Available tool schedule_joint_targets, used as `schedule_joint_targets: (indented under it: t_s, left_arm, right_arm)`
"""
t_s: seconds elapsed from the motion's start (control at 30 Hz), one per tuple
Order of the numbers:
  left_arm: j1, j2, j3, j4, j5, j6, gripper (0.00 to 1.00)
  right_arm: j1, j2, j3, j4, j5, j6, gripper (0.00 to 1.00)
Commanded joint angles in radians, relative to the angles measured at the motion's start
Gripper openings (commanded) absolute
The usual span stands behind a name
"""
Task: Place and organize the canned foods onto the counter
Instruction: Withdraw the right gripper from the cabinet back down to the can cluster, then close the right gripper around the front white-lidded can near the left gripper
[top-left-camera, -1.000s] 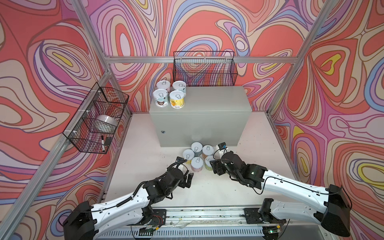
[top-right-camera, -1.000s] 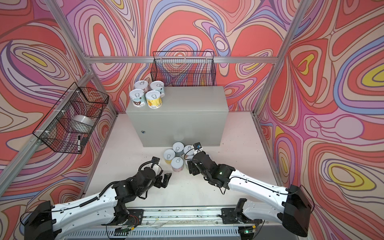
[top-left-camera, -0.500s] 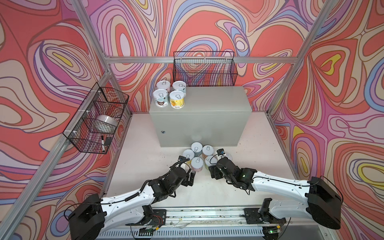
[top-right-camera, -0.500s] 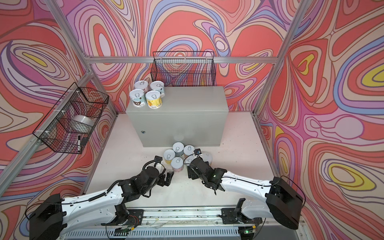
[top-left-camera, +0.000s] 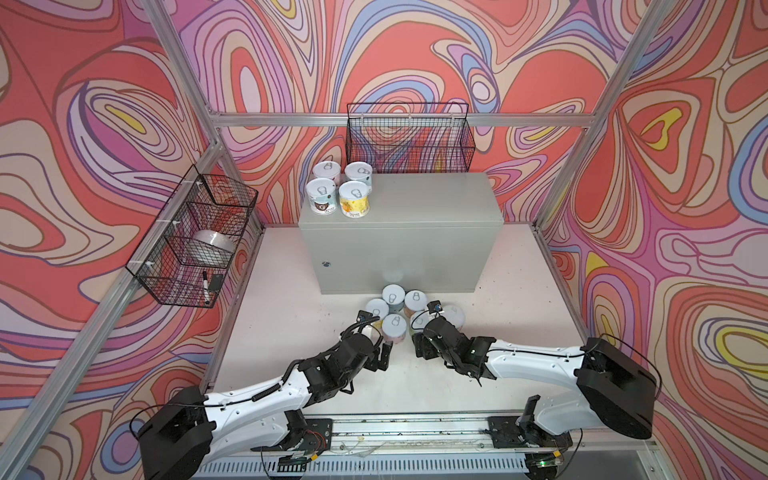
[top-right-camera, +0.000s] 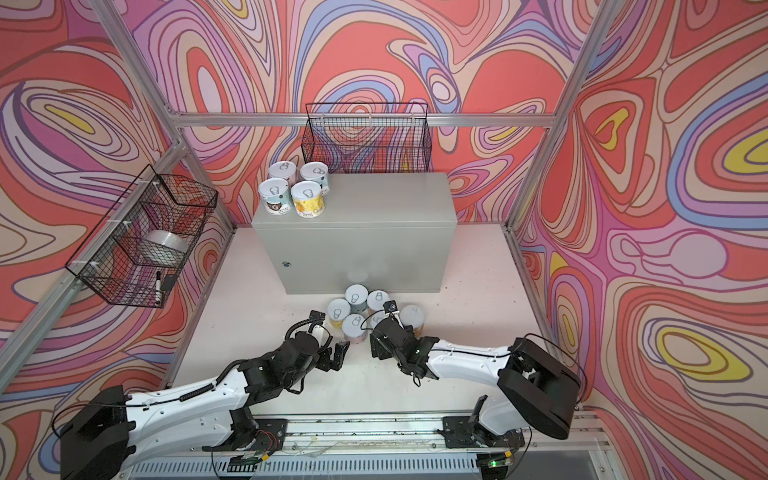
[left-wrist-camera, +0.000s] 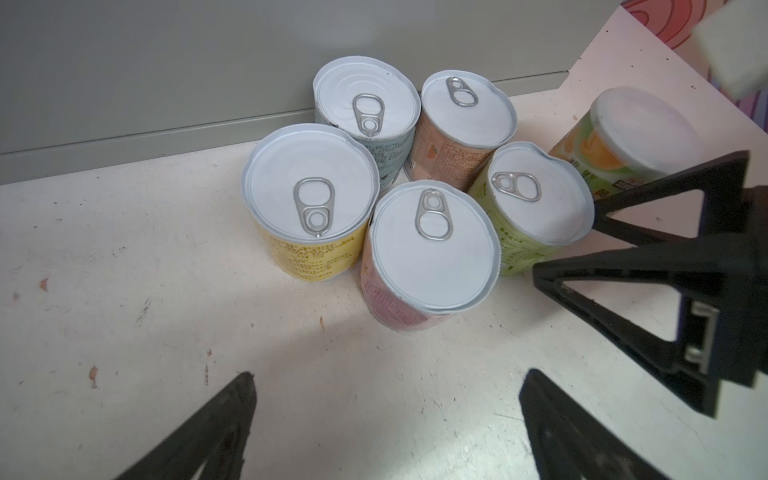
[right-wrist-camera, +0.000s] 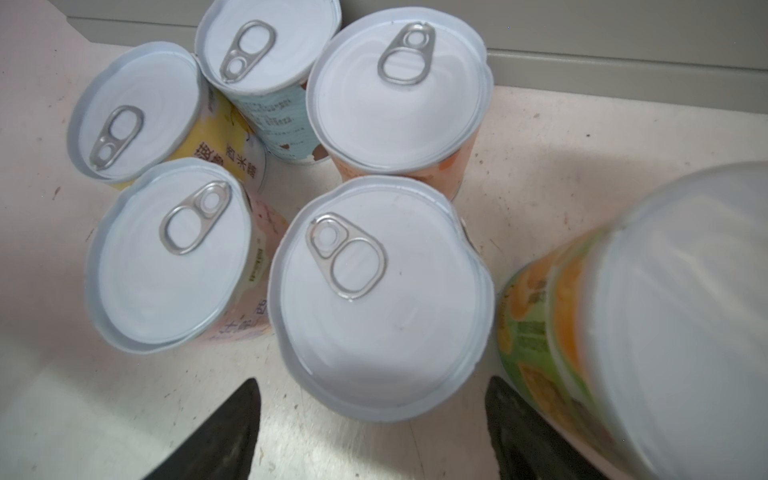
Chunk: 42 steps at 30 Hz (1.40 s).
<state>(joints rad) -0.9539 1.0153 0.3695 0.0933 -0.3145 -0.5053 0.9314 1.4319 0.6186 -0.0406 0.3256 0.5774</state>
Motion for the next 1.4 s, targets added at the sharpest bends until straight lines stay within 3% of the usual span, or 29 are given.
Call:
schedule_joint_targets:
  t_s: [0.0, 0.6, 0.9, 1.2, 1.27, 1.37]
  left_arm:
    - [0.006, -0.030, -0.007, 0.005, -0.018, -0.005, 1.00]
    - [0.006, -0.069, -0.036, -0.016, -0.036, -0.016, 0.99]
    - [0.006, -0.057, -0.034, -0.009, -0.038, -0.010, 0.99]
    - [0.006, -0.026, -0.025, 0.004, -0.031, -0.008, 0.99]
    - [0.007, -0.018, -0.022, 0.009, -0.028, -0.008, 0.99]
    - [0.007, -0.008, -0.018, 0.014, -0.025, -0.010, 0.99]
  right_arm:
    - [-0.030, 0.036, -0.008, 0.078, 0.012, -0.007, 0.88]
    - [-0.122, 0.193, 0.033, 0.268, -0.069, -0.103, 0.87]
    - [-0.125, 0.222, 0.038, 0.296, -0.071, -0.130, 0.80]
    - [-0.125, 0.208, 0.030, 0.294, -0.073, -0.152, 0.46]
    - [-0.125, 0.202, 0.028, 0.287, -0.076, -0.156, 0.32]
    - [-0.125, 0.187, 0.022, 0.273, -0.085, -0.160, 0.00]
